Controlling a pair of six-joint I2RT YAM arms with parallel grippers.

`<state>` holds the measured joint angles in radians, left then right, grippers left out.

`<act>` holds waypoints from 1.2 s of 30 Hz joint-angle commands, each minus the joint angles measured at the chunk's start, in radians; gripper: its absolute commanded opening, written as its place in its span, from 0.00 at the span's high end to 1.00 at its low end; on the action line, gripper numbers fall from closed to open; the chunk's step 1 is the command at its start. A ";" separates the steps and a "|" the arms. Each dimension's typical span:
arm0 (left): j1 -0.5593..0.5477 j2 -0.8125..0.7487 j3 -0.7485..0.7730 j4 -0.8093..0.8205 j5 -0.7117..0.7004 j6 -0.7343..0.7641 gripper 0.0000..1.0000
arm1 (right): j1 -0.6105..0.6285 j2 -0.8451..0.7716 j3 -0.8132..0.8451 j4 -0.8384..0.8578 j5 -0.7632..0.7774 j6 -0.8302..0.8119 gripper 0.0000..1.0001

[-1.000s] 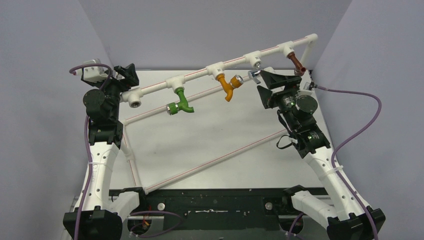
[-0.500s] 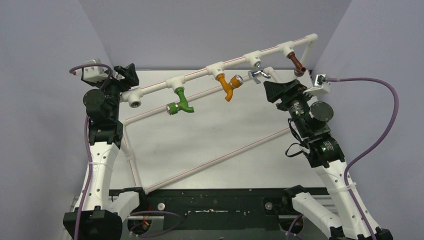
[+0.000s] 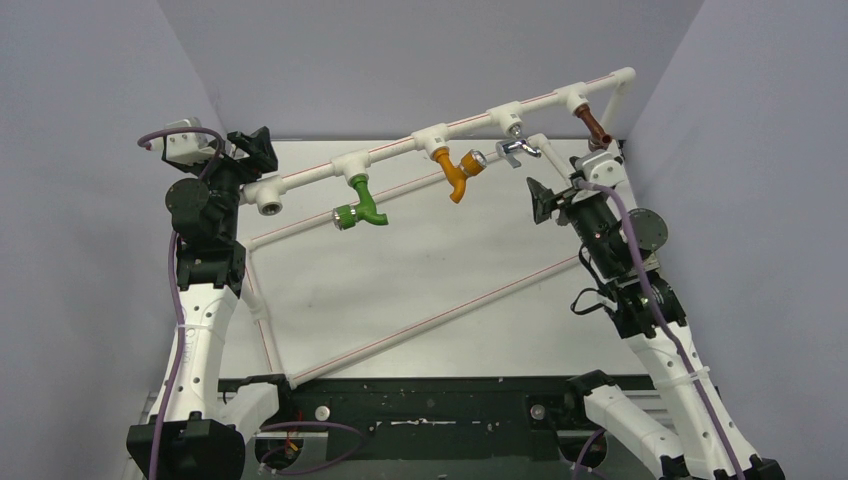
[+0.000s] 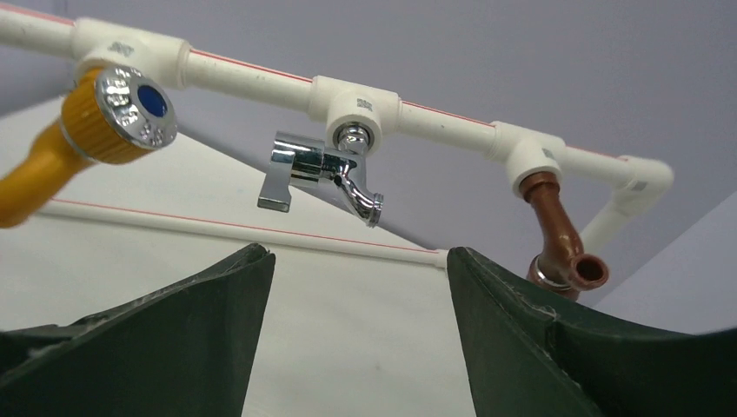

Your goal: Install the water faucets

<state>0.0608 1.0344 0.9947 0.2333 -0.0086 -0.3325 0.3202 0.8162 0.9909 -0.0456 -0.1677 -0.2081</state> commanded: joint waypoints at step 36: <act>0.025 0.082 -0.087 -0.284 0.057 0.003 0.10 | 0.076 0.318 -0.037 0.516 -0.044 -0.872 0.32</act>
<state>0.0631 1.0401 0.9955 0.2340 -0.0025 -0.3336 0.3882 1.1240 0.8932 0.3599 -0.2104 -1.1160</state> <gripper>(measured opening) 0.898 0.697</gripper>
